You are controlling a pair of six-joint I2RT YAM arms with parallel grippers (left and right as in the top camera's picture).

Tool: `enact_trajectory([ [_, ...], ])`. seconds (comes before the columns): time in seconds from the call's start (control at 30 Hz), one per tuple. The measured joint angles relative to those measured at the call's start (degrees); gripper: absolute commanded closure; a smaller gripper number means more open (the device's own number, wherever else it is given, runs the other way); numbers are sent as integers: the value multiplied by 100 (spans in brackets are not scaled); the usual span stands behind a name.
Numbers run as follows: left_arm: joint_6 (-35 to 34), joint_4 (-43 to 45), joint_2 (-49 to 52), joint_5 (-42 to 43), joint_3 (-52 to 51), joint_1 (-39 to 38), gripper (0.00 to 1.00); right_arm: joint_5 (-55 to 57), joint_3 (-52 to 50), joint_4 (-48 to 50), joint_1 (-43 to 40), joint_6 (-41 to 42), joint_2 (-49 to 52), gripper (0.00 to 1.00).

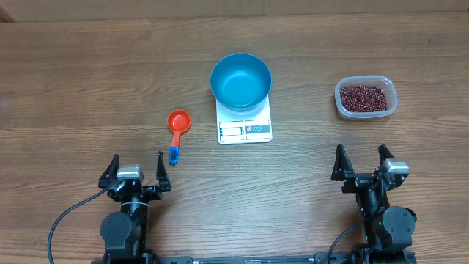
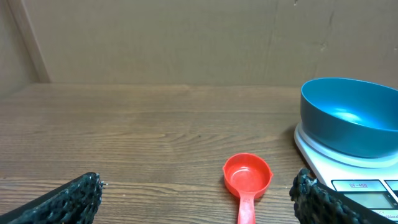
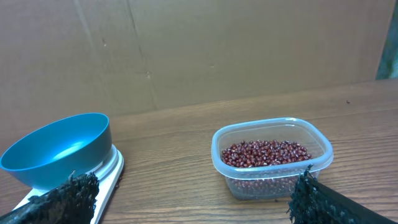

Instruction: Scoop item into bowl and weigh 150g on scale

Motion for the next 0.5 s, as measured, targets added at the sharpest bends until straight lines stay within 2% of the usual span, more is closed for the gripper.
enact_trajectory([
  [0.3, 0, -72, 0, -2, 13, 0, 1, 0, 0, -2, 0, 0, 0, 0],
  [0.5, 0, -627, 0, -2, 275, 0, 1, -2, 0, 0, 0, 2, 0, 0],
])
